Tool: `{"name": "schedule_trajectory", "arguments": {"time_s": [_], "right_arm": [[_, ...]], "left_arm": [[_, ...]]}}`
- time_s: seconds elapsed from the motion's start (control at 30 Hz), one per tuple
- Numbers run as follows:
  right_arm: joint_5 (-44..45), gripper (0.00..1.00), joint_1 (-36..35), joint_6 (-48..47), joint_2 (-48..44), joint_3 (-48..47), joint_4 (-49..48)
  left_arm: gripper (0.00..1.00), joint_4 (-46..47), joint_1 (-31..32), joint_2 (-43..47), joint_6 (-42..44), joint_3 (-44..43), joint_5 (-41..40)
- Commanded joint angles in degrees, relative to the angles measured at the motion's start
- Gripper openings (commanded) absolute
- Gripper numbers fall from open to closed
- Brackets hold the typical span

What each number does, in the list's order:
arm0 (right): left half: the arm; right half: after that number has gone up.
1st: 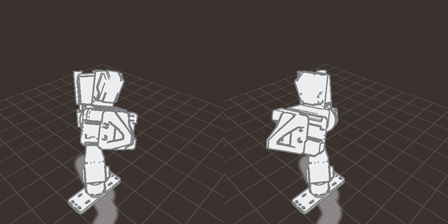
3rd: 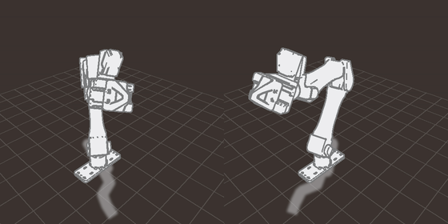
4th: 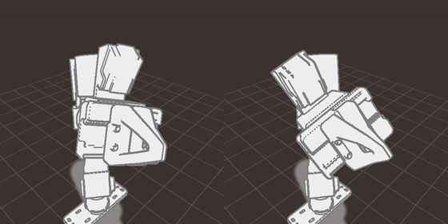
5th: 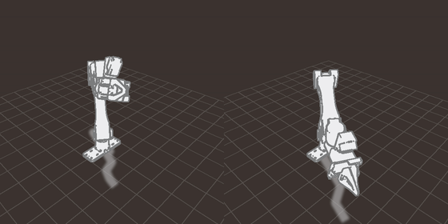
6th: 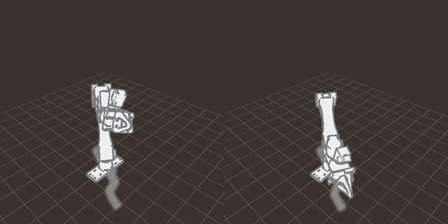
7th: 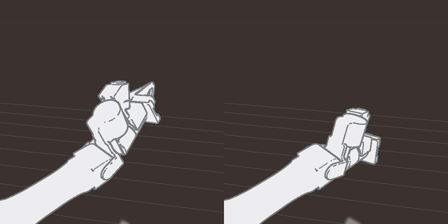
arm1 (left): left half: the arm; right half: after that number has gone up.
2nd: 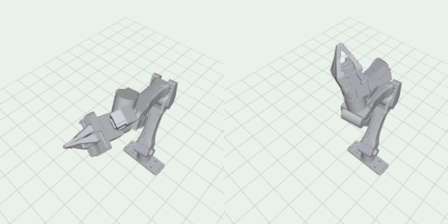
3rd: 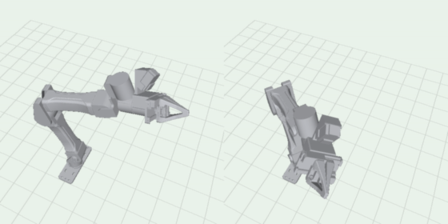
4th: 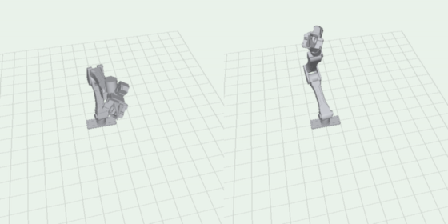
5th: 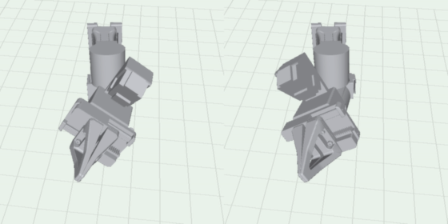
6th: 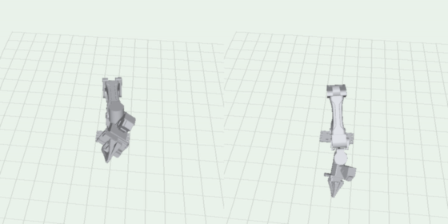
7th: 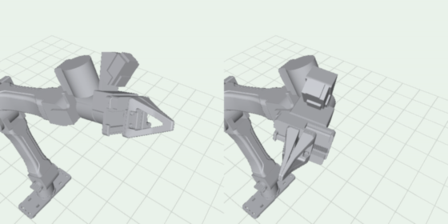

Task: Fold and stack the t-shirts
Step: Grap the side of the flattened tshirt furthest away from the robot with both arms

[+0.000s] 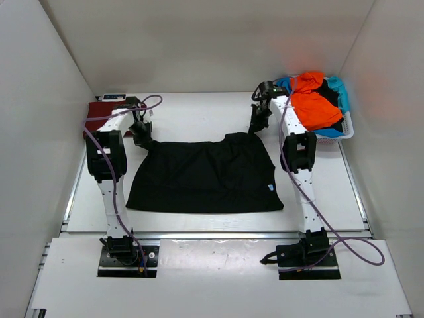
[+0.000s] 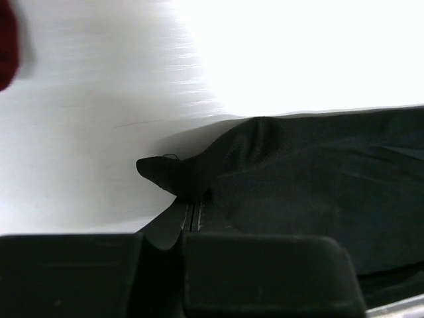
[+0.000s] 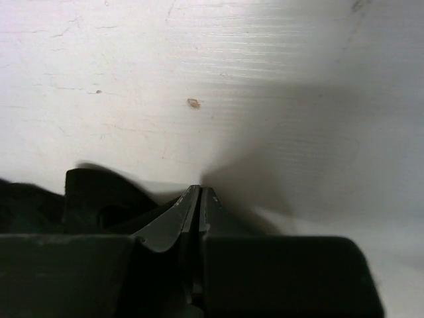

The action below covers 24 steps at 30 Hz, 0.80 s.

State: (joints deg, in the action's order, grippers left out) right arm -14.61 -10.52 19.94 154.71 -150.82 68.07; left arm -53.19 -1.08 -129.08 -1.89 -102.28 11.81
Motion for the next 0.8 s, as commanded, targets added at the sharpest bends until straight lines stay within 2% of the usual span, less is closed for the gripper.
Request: {"name": "schedule_trajectory", "arguments": {"time_s": [0.0, 0.1, 0.17, 0.3, 0.4, 0.53, 0.6, 0.67, 0.77], "right_arm": [[-4.36, 0.0, 1.55, 0.36, -0.38, -5.34, 1.01], [-6.56, 0.0, 1.65, 0.27, -0.99, -10.8, 1.01], [-6.22, 0.0, 1.39, -3.49, -3.7, -10.97, 1.62], [-7.88, 0.0, 0.77, -5.44, -9.24, -8.88, 3.73], [-7.28, 0.0, -0.9, -5.35, -12.23, -6.42, 4.26], [-1.4, 0.01, -3.36, -5.44, -16.18, 3.94, 8.38], [0.19, 0.0, -5.64, -6.75, -18.82, 14.01, 7.96], [1.16, 0.0, -6.88, -7.03, -22.69, 19.22, 5.94], [2.48, 0.0, -7.75, -6.76, -24.72, 20.83, 5.93]], "left_arm": [[0.0, 1.07, -0.41, -2.32, 1.44, 0.68, 3.56], [0.0, 2.91, -0.41, 0.74, 3.91, 1.64, 5.06], [0.0, 4.4, -0.33, 4.35, 7.15, 3.31, 3.32], [0.0, 14.22, 0.38, 17.94, 15.85, 16.36, -3.19], [0.0, 20.12, 3.89, 26.31, 22.71, 26.57, -8.89], [0.0, 22.24, 4.86, 29.32, 25.36, 32.92, -11.72], [0.0, 23.04, 5.13, 30.19, 25.36, 34.42, -13.31], [0.0, 23.57, 5.91, 31.69, 25.36, 35.74, -12.35], [0.0, 23.48, 6.7, 32.57, 25.79, 36.36, -12.43]]}}
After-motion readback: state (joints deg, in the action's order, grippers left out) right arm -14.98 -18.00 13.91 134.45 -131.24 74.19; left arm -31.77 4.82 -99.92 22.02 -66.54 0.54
